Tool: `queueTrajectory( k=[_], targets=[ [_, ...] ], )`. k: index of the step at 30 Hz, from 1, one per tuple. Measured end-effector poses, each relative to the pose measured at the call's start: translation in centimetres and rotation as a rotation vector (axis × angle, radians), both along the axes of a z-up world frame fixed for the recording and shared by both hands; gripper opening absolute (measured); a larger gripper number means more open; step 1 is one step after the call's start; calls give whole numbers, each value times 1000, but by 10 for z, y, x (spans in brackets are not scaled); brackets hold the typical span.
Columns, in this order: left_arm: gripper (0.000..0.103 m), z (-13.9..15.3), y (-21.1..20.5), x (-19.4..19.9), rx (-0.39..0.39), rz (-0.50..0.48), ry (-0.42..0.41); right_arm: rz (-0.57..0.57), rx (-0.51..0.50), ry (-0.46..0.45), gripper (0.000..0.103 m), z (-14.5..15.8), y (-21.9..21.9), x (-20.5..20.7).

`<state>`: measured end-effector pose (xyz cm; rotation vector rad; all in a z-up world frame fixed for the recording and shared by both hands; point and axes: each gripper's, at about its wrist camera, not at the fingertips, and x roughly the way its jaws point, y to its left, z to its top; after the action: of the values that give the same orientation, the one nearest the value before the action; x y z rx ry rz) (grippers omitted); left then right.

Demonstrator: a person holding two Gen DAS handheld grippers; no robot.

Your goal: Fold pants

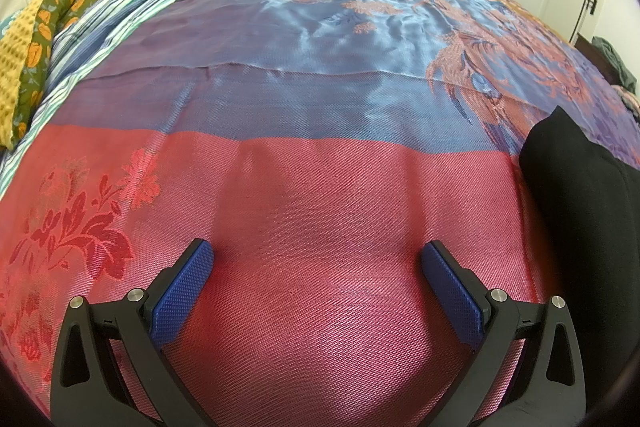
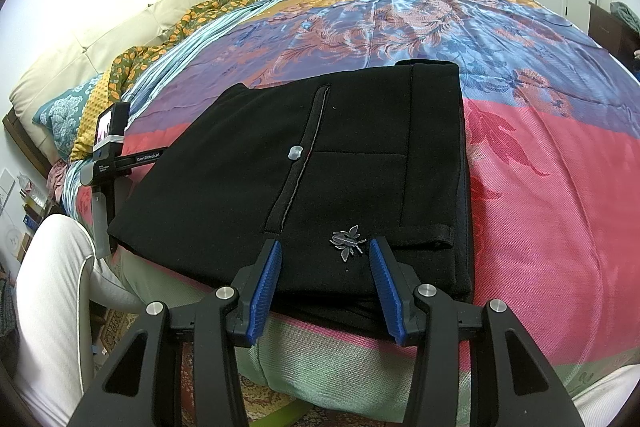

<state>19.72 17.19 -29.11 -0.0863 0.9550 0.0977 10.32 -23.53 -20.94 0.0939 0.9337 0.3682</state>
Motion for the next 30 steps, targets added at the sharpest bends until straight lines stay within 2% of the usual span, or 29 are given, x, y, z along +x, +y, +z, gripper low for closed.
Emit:
queueTrajectory(
  k=[6, 19, 30],
  targets=[
    [103, 0, 0, 0, 0, 0, 0, 0, 3, 0, 48, 1, 0, 0],
    [103, 0, 0, 0, 0, 0, 1, 25, -18, -13, 63, 2, 16, -2],
    [103, 0, 2, -5, -10, 1, -5, 31, -24, -17, 71, 1, 20, -3]
  ],
)
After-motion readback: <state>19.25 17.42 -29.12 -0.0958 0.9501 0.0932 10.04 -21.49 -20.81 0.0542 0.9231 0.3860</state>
